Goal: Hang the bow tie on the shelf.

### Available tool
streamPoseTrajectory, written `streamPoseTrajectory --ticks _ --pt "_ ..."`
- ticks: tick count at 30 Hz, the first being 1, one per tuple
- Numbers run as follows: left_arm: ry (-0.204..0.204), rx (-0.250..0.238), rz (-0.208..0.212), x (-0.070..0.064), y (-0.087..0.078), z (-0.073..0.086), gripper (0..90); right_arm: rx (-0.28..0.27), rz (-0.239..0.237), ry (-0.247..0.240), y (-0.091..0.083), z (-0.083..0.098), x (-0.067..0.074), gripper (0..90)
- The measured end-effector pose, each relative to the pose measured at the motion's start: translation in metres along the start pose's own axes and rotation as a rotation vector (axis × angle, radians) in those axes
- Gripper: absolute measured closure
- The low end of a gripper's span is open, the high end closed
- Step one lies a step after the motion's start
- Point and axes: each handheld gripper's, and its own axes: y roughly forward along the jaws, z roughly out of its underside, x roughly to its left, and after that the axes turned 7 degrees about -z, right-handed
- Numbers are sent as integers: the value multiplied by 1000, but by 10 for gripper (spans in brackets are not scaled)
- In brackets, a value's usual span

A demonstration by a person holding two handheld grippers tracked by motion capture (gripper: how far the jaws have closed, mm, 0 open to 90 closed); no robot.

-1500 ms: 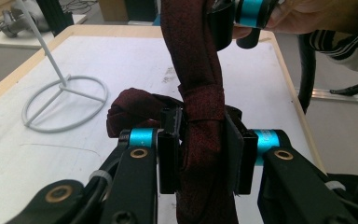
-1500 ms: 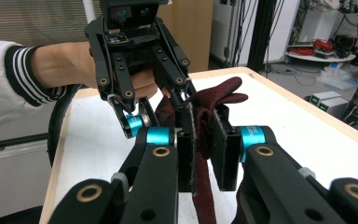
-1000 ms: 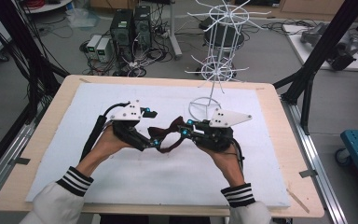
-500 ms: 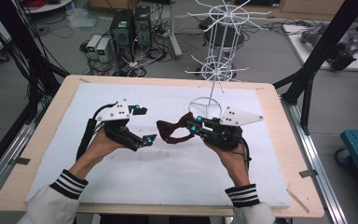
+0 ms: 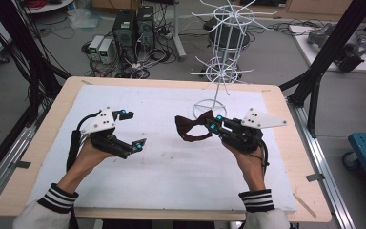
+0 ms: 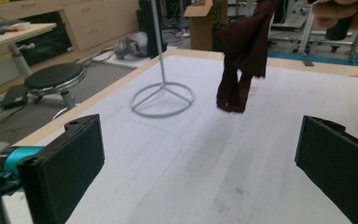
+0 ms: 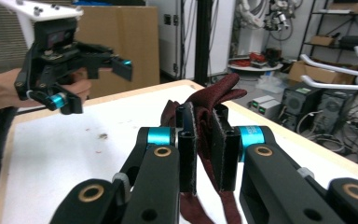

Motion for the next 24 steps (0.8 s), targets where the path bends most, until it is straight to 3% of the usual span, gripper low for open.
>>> streamPoseTrajectory --ticks 8,16,24 --pt "15 -20 -55 0 -20 16 17 -22 57 15 -17 -4 -11 829" --pt "-14 -39 -117 6 -41 33 17 -39 118 18 -35 -13 -21 829" --pt "-47 -61 -163 14 -62 51 17 -30 167 19 -42 -21 -31 829"
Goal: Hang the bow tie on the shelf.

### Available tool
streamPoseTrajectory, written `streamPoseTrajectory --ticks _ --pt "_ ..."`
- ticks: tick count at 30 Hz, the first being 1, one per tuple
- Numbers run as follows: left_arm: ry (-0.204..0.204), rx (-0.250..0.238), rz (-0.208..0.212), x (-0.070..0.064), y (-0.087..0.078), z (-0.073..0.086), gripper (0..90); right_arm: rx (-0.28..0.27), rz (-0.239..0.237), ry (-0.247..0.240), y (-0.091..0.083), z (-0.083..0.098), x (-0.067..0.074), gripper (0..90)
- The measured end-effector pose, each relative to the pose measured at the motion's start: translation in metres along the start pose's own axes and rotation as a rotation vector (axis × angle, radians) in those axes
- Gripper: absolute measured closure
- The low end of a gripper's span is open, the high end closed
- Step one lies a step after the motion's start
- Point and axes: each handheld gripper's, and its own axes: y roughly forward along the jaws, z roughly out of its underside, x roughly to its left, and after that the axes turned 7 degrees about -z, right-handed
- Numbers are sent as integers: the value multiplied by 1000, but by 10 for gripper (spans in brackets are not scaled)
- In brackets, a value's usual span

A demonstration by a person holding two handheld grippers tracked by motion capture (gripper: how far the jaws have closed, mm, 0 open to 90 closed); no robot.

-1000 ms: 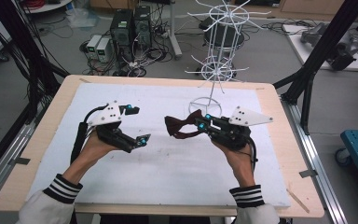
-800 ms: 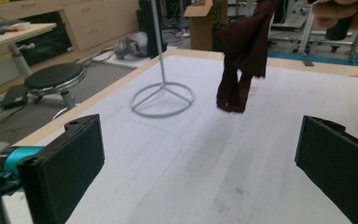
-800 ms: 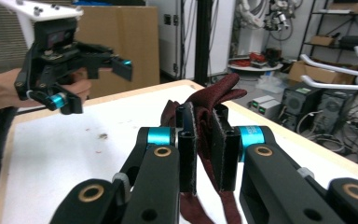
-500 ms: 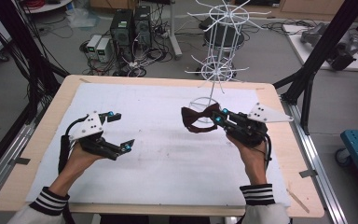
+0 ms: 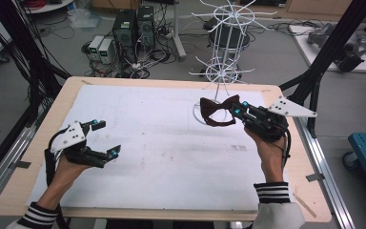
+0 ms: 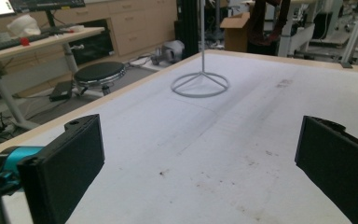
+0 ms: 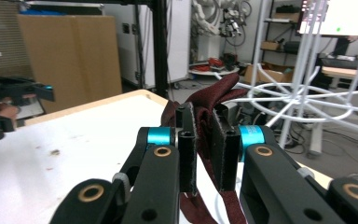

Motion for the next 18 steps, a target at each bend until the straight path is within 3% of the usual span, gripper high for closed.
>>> streamPoseTrajectory --ticks 18 --pt "-46 9 -37 16 -24 31 17 78 57 -24 11 -19 -21 828"
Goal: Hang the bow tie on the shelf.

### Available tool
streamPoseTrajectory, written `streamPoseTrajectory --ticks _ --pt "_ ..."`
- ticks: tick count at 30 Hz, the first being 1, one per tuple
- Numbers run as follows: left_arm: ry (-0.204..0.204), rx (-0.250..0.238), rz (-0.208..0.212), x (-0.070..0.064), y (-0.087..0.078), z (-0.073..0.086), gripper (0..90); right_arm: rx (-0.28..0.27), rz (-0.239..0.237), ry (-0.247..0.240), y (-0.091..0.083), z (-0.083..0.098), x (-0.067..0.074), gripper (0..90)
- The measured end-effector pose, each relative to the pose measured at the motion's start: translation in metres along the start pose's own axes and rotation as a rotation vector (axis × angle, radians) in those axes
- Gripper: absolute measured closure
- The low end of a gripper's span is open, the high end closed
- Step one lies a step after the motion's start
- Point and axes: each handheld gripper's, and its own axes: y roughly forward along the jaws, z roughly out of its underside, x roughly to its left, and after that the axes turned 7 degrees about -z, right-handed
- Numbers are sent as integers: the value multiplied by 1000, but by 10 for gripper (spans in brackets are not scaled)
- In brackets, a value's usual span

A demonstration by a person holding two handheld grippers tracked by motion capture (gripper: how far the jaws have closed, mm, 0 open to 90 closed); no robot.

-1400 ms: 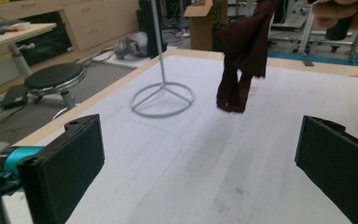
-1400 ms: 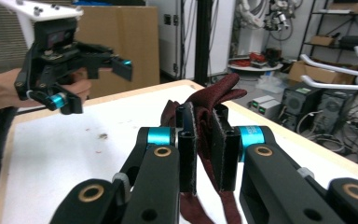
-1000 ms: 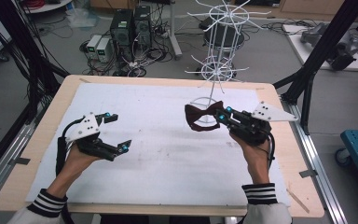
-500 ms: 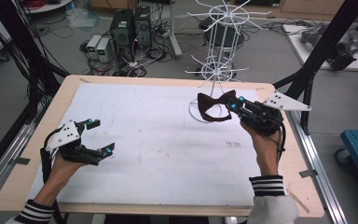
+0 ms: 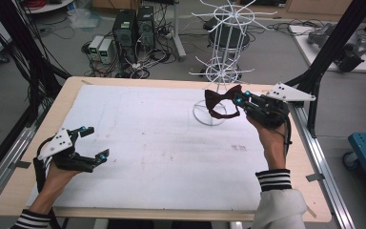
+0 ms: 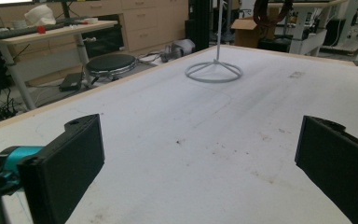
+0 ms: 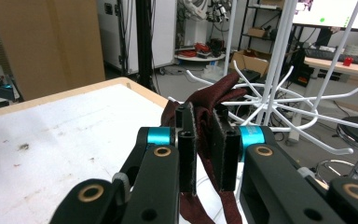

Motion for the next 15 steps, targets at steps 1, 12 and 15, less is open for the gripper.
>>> streamPoseTrajectory --ticks 1,12,15 --pt "-3 -7 3 0 -1 2 17 3 1 2 1 0 -1 828" --pt "-18 -20 -6 3 -4 12 17 32 25 -8 6 -10 -9 827" --pt "-21 -16 -8 3 -5 14 17 43 33 -15 7 -12 -11 827"
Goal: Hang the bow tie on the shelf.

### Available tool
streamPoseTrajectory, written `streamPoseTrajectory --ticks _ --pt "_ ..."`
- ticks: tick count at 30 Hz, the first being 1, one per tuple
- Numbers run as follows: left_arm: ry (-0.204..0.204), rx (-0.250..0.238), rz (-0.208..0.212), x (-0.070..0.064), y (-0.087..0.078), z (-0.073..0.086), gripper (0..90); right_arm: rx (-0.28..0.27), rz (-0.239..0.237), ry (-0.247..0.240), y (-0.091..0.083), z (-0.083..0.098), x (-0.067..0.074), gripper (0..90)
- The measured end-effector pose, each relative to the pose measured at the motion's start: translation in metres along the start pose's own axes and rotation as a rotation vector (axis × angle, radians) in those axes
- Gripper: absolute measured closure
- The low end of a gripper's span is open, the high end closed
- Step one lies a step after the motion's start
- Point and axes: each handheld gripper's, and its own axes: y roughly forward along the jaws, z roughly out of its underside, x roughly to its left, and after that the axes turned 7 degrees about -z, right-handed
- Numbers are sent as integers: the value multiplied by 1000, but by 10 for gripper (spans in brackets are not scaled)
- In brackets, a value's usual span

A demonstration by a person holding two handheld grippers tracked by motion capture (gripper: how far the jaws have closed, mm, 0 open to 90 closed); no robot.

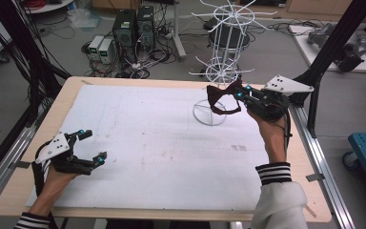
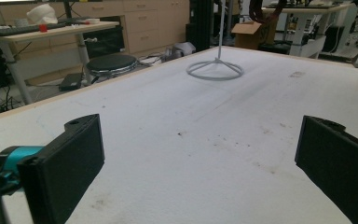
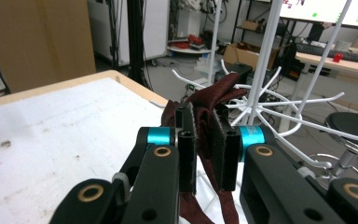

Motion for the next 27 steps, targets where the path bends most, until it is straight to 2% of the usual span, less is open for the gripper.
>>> streamPoseTrajectory --ticks 10,19,27 --pt "-4 -3 -10 1 -2 3 17 50 38 -11 9 -2 -9 827" --pt "-7 -12 -13 1 -5 7 17 69 57 -10 14 -1 -13 824" --pt "-10 -10 -13 2 -5 8 17 92 84 -19 19 -1 -14 782"
